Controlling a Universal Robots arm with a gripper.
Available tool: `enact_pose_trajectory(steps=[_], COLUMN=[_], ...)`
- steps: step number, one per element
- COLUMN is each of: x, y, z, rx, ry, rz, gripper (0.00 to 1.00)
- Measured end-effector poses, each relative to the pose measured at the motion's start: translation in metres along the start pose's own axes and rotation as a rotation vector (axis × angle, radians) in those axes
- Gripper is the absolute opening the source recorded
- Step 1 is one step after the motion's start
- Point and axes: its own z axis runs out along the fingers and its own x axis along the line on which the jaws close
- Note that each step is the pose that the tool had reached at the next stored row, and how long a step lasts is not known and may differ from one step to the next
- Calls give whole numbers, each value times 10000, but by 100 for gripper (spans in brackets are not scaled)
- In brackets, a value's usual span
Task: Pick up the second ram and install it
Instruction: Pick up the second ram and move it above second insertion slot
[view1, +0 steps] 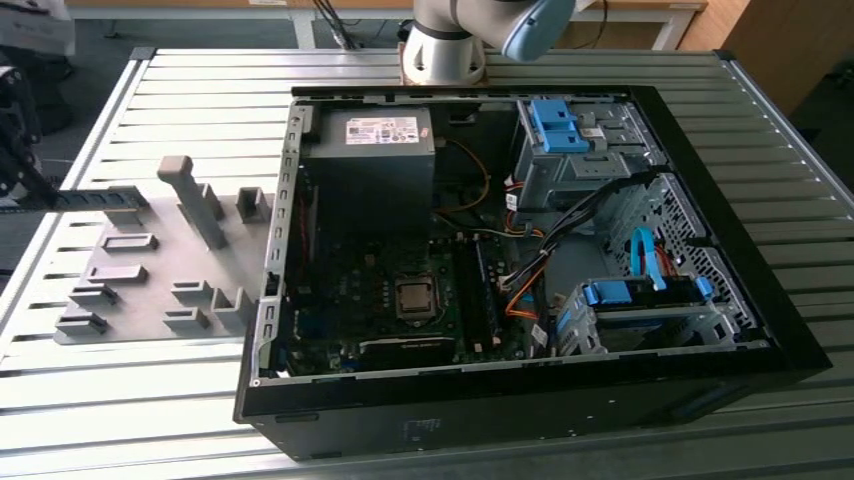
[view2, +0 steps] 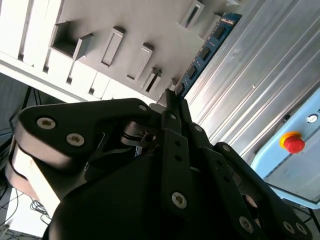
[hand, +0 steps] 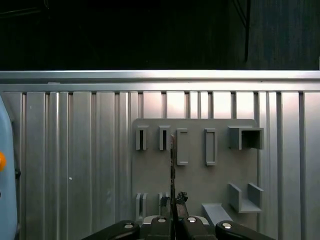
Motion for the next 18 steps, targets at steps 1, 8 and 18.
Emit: enact_pose_trajectory(steps=[1,8,18], x=[-1,-13,-16], y=[0,2,3], z=[-45,-361,-475], rx=[0,1,1], ry=[0,0,0], rz=[0,0,0], gripper=[14,14,14])
